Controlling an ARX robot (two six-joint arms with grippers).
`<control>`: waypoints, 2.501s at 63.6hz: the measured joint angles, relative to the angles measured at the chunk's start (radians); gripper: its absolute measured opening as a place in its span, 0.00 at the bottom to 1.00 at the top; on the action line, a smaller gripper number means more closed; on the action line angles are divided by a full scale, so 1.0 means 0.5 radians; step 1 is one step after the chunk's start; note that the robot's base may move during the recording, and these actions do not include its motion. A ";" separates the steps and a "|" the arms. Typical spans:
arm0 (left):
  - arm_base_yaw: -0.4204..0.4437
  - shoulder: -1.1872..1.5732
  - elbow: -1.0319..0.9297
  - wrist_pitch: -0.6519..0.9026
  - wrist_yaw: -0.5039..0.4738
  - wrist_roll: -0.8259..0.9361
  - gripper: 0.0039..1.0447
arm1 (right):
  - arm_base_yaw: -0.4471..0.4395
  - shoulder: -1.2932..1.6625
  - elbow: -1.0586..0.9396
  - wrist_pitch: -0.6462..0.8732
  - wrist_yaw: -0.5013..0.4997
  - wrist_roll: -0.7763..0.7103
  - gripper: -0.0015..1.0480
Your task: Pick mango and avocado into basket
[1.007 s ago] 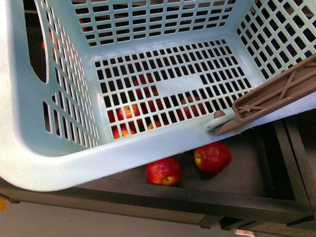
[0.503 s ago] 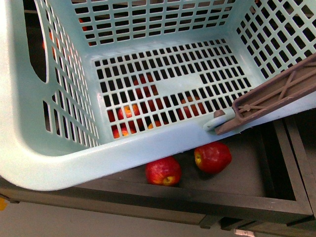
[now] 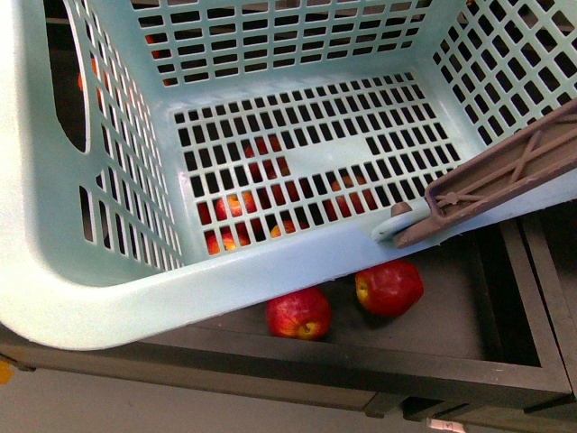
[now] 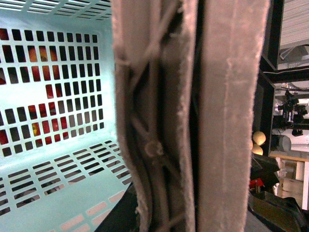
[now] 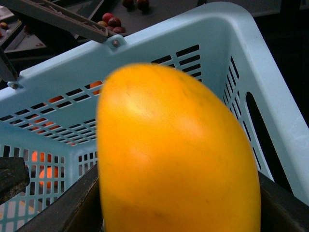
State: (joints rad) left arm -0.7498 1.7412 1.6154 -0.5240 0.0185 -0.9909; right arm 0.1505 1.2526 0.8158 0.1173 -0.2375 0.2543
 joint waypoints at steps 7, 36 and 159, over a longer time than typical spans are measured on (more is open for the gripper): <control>0.000 0.000 0.000 0.000 -0.002 0.000 0.14 | -0.017 -0.034 -0.012 0.028 0.019 -0.004 0.93; 0.002 0.005 0.000 -0.005 -0.011 0.005 0.14 | -0.303 -0.700 -0.742 0.708 0.474 -0.436 0.52; 0.001 0.005 0.000 -0.005 -0.027 0.015 0.14 | -0.303 -1.342 -1.437 0.719 0.475 -0.502 0.92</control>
State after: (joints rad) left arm -0.7494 1.7439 1.6154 -0.5262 0.0051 -0.9833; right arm -0.0010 0.5816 0.0975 0.4767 0.0002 0.0032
